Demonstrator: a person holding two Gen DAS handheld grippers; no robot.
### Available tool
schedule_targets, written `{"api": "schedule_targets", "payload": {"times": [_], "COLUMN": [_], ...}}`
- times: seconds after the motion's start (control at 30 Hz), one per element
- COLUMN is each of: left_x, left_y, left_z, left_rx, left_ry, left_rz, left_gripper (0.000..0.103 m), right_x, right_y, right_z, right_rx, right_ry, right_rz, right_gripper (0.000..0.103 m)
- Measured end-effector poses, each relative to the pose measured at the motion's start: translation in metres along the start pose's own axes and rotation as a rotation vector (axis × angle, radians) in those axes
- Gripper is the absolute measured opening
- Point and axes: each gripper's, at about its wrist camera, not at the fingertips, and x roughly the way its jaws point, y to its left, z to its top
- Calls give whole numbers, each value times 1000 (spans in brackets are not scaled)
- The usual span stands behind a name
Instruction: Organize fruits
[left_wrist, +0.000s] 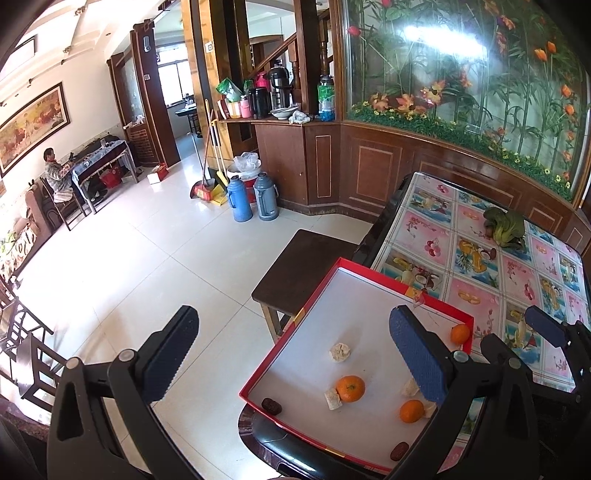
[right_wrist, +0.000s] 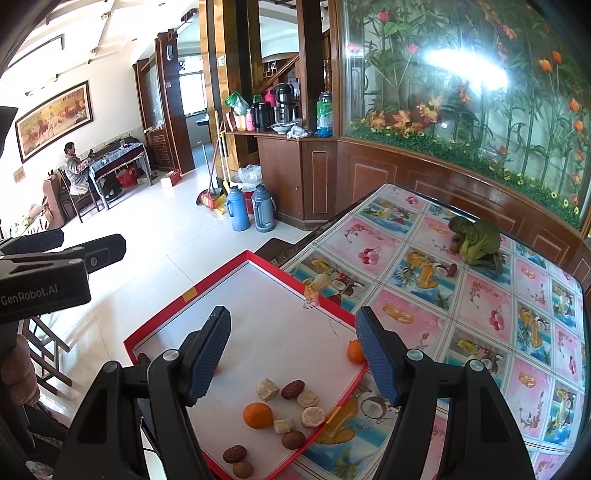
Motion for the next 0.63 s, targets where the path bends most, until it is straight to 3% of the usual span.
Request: {"api": "schedule_targets", "payload": {"times": [0.63], "left_x": [6], "left_y": [11], "left_z": [-1], "left_rx": [-17], "left_ry": [15], "left_rz": [-23], "left_gripper": [103], "right_x": [8], "right_y": [13], "right_z": [2], "right_rx": [-37], "right_ry": [22], "right_rz": [2], "right_gripper": [70]}}
